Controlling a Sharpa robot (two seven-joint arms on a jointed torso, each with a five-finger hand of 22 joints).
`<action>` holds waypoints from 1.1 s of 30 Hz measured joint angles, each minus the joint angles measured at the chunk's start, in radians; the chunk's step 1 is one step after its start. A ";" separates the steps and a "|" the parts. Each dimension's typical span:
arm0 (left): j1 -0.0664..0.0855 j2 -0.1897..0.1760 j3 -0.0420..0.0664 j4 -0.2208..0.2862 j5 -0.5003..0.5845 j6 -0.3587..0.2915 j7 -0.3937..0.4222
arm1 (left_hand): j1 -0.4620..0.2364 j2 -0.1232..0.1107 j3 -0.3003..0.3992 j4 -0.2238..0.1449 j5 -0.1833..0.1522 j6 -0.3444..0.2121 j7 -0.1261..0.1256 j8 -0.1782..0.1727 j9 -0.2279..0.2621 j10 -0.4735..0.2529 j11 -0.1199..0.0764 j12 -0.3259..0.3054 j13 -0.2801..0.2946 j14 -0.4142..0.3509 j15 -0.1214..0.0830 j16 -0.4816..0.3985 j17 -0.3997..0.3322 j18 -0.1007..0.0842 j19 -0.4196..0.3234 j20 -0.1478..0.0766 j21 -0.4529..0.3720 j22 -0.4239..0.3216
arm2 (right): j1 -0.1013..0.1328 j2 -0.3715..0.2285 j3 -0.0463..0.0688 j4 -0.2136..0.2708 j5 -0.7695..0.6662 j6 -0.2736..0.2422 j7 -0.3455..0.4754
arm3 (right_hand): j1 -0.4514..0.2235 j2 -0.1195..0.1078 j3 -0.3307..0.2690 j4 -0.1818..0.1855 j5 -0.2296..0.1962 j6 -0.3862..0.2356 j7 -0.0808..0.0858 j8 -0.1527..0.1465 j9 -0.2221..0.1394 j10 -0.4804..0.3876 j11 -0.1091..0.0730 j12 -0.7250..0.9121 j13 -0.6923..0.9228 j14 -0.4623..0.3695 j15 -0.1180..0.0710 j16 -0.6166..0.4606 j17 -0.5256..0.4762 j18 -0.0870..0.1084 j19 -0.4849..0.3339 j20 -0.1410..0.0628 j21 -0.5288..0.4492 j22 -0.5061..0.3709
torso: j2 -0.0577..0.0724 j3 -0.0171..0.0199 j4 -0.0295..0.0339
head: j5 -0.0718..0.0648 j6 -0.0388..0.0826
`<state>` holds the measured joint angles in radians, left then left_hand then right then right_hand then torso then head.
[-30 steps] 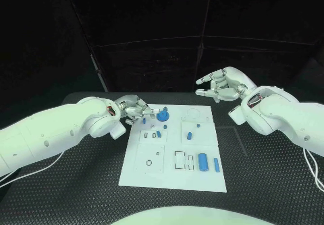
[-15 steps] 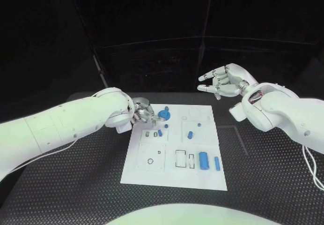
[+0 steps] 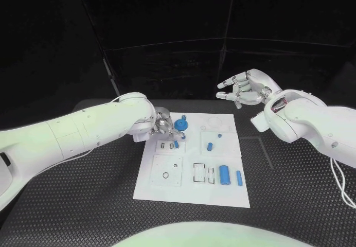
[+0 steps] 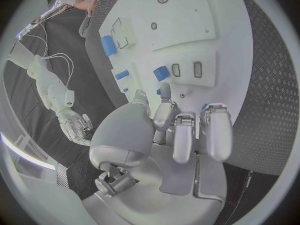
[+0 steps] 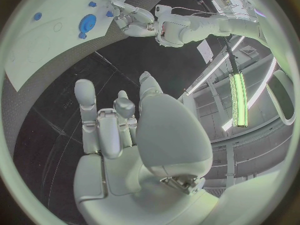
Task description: Assemble the parts on the task board
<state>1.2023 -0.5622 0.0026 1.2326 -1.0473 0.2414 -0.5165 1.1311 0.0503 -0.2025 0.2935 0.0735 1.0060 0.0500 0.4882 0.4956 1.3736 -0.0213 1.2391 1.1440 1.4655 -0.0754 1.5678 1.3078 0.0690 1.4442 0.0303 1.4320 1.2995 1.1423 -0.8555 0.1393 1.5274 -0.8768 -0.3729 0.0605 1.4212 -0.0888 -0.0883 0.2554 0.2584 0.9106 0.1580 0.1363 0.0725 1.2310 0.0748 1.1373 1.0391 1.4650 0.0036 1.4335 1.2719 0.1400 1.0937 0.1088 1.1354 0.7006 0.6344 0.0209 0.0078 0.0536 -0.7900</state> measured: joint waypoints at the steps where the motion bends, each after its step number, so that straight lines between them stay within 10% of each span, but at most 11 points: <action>1: 0.000 0.003 0.000 -0.003 -0.002 0.006 -0.001 | 0.000 0.000 0.000 0.000 0.000 0.000 0.000 0.000 0.000 0.000 0.000 -0.003 -0.001 0.000 0.000 0.000 0.000 0.000 0.000 0.000 0.000 -0.001 | 0.000 0.001 0.000 -0.001 0.000 0.000 -0.001 | 0.000 0.000 0.000 0.000 0.000 0.000 0.000 0.000 0.000 0.000 0.000 0.000 0.000 0.000 0.000 0.000 0.000 0.000 0.000 0.000 0.000 0.000 | 0.000 -0.0002 0.0000 | 0.000 -0.001; 33: 0.002 0.065 -0.005 -0.073 -0.022 0.127 -0.023 | 0.021 0.021 -0.003 -0.003 0.004 -0.013 0.005 0.004 0.021 -0.012 0.005 -0.012 -0.009 0.000 0.000 0.000 0.000 0.000 -0.007 0.007 -0.006 -0.008 | 0.000 0.023 0.000 -0.018 -0.005 0.001 -0.017 | 0.009 0.009 -0.015 0.004 0.025 0.000 0.000 0.006 0.000 0.004 -0.004 -0.004 -0.006 0.004 -0.004 -0.011 -0.012 0.000 -0.003 -0.003 -0.009 -0.014 | 0.002 -0.0023 0.0005 | 0.002 -0.018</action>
<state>1.2044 -0.4972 -0.0026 1.1591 -1.0697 0.3683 -0.5391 1.1518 0.0709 -0.2052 0.2908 0.0777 0.9934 0.0553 0.4921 0.5167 1.3612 -0.0161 1.2274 1.1353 1.4654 -0.0752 1.5677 1.3076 0.0691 1.4372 0.0372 1.4264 1.2910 1.1422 -0.8320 0.1391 1.5092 -0.8814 -0.3717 0.0434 1.4304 -0.0796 -0.1031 0.2593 0.2835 0.9105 0.1580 0.1421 0.0723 1.2346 0.0713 1.1332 1.0329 1.4686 0.0000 1.4230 1.2602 0.1399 1.0904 0.1055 1.1265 0.6862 0.6364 0.0186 0.0082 0.0552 -0.8078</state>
